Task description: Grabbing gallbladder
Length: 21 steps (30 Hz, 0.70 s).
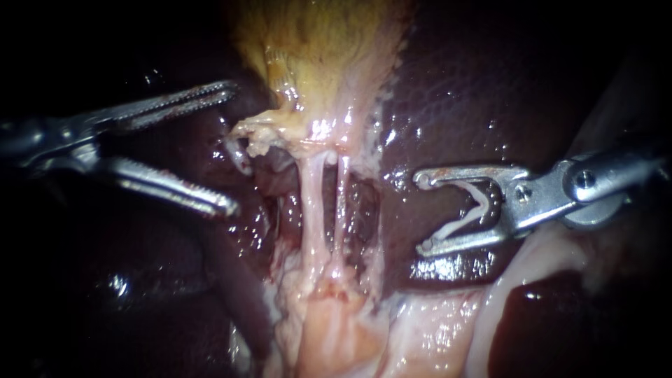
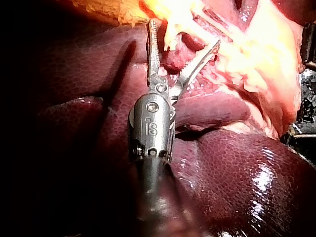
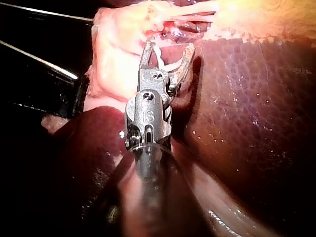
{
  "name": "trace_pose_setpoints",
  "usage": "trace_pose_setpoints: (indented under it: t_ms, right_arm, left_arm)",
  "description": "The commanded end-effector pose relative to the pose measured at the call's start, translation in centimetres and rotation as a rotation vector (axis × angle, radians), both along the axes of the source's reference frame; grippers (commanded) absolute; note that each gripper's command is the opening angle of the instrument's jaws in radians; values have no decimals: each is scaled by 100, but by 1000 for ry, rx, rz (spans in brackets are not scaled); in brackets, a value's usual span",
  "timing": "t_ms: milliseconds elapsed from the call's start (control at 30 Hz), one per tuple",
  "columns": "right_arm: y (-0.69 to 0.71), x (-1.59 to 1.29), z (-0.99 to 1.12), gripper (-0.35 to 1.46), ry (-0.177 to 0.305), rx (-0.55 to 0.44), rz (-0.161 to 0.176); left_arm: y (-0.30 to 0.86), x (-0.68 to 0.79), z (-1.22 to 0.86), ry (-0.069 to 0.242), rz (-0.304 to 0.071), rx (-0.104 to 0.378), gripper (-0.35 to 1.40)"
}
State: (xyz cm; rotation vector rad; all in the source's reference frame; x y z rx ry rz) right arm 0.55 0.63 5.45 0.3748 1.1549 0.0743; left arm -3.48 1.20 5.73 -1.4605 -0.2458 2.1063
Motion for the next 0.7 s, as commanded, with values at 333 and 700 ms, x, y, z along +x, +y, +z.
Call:
trace_pose_setpoints:
  t_ms: [333, 700]
  right_arm:
    - [0, 0, 0, 50, 0, 0, 0]
    - [0, 0, 0, 50, 0, 0, 0]
  left_arm:
    - [15, -12, 29, 52, 21, 65, 46]
    - [14, -7, 38, 60, 26, 109, 5]
